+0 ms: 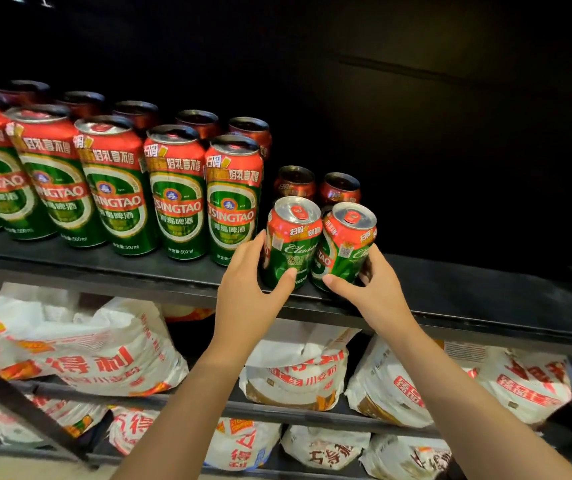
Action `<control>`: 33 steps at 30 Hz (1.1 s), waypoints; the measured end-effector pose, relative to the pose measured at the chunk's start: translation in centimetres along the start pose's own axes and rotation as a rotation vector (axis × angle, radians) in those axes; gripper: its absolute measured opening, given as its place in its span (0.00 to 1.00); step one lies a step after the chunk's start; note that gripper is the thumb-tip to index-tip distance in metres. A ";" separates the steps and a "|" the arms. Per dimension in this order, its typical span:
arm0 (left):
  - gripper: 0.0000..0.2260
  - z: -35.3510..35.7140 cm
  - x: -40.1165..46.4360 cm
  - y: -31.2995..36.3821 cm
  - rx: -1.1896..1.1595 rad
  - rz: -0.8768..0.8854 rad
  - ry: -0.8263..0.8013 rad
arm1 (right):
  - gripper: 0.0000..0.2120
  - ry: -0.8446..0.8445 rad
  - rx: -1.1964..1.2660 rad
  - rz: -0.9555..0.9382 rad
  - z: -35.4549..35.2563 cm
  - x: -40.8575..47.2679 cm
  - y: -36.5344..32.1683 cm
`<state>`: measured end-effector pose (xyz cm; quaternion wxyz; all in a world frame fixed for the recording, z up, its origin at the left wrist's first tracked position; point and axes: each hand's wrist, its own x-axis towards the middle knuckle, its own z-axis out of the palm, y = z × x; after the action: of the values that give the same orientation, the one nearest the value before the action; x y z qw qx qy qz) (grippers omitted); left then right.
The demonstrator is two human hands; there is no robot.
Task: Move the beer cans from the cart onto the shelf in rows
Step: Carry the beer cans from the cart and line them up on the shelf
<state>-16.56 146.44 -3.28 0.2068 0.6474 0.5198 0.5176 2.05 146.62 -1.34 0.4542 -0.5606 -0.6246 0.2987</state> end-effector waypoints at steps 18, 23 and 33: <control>0.29 0.7 -0.4 0.2 0.058 0.028 0.142 | 0.24 0.013 0.011 0.005 -0.1 -0.2 -0.8; 0.30 1.3 -0.6 0.3 0.071 -0.024 0.195 | 0.24 -0.013 0.007 0.000 -0.2 -0.2 -0.6; 0.35 1.8 -0.2 0.4 0.214 0.000 0.241 | 0.33 0.022 0.008 0.000 -0.1 0.0 -0.3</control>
<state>-14.77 146.66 -3.75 0.0728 0.5987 0.5932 0.5332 2.00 146.51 -1.06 0.4633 -0.5619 -0.6184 0.2952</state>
